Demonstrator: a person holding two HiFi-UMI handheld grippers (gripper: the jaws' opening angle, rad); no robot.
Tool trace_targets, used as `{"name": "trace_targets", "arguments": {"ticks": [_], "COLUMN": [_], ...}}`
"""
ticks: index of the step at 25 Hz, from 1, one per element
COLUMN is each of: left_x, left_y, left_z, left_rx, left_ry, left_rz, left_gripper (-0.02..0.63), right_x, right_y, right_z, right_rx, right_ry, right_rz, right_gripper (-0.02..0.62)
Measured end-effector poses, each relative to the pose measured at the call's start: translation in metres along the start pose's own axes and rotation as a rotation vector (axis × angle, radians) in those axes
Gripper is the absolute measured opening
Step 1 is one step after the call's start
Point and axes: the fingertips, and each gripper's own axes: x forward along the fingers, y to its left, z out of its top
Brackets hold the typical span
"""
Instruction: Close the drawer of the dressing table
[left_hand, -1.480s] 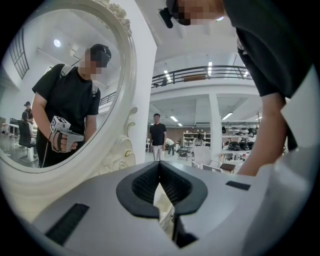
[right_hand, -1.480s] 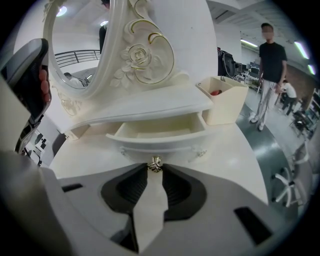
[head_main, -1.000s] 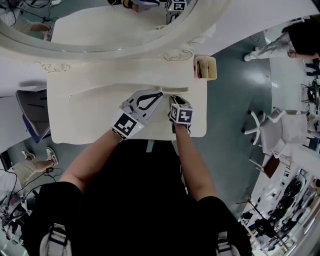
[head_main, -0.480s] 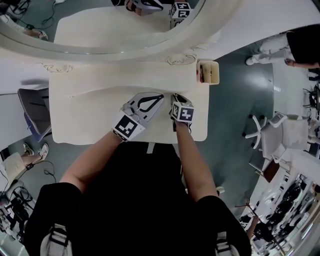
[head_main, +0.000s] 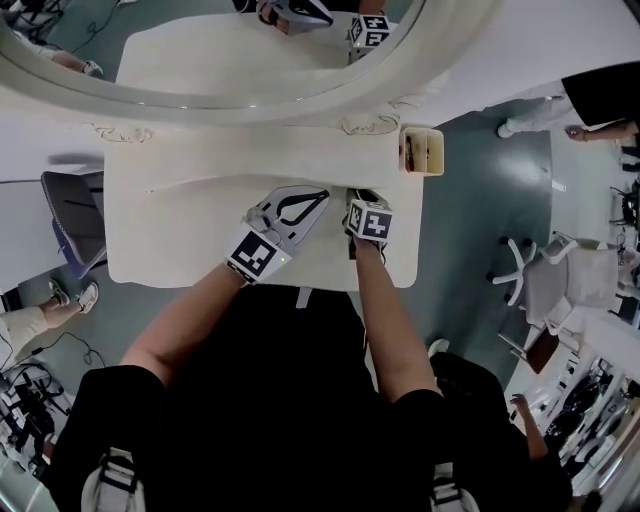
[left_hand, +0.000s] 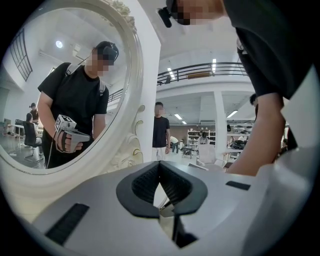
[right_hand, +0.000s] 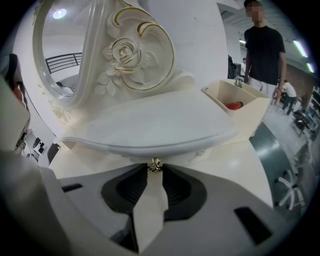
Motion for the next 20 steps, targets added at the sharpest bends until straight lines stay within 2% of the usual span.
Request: {"name": "trace_targets", "arguments": {"ticks": [8, 14, 17, 20], "left_x": [-0.003, -0.003, -0.004, -0.005], "left_y": [-0.005, -0.014, -0.022, -0.028], "left_z": [0.002, 0.008, 0.016, 0.028], "left_rx": [-0.013, -0.012, -0.019, -0.029], "left_ry": [0.006, 0.009, 0.010, 0.000], "left_rz": [0.026, 0.051, 0.068, 0.088], "left_gripper": [-0.006, -0.006, -0.006, -0.006], "right_x": [-0.005, -0.036, -0.061, -0.092], "right_y": [0.001, 0.002, 0.004, 0.011], "right_z": [-0.002, -0.009, -0.009, 0.005], "right_rx": [0.004, -0.014, -0.017, -0.033], "right_ry": [-0.008, -0.030, -0.068, -0.152], "right_rz": [0.023, 0.058, 0.084, 0.141], "right_gripper": [0.104, 0.112, 0.112, 0.112]}}
